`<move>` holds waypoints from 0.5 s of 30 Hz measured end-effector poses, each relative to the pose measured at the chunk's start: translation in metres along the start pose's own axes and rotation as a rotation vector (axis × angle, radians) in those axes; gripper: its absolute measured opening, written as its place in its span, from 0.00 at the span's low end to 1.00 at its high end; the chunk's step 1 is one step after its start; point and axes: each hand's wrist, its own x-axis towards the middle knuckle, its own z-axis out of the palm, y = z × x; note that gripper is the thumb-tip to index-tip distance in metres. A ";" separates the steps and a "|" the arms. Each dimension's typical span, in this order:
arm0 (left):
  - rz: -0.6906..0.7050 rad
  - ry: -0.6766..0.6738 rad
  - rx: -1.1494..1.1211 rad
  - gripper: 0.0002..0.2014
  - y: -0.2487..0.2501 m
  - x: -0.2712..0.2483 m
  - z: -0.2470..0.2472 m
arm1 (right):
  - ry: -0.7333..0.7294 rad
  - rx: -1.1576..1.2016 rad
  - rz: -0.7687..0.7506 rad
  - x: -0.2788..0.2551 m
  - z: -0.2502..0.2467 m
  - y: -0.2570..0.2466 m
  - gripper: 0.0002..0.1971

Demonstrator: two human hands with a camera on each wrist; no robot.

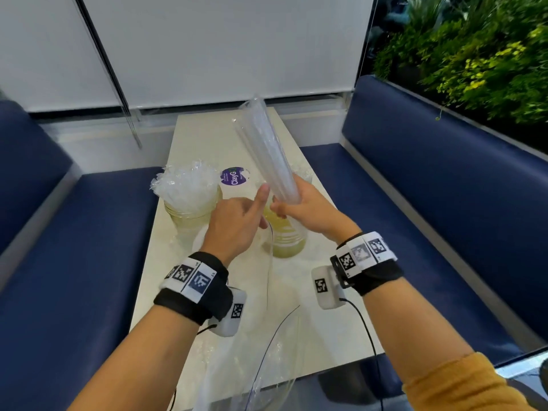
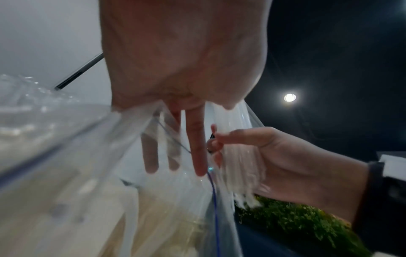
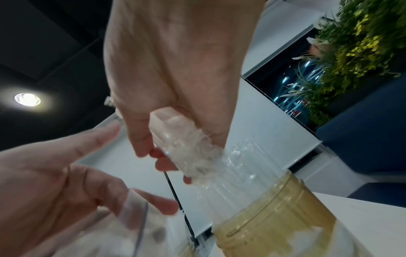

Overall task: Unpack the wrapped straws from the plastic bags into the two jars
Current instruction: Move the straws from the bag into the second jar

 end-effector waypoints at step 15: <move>0.077 0.141 -0.231 0.35 0.060 0.047 -0.024 | 0.239 0.099 -0.183 0.054 -0.018 -0.032 0.18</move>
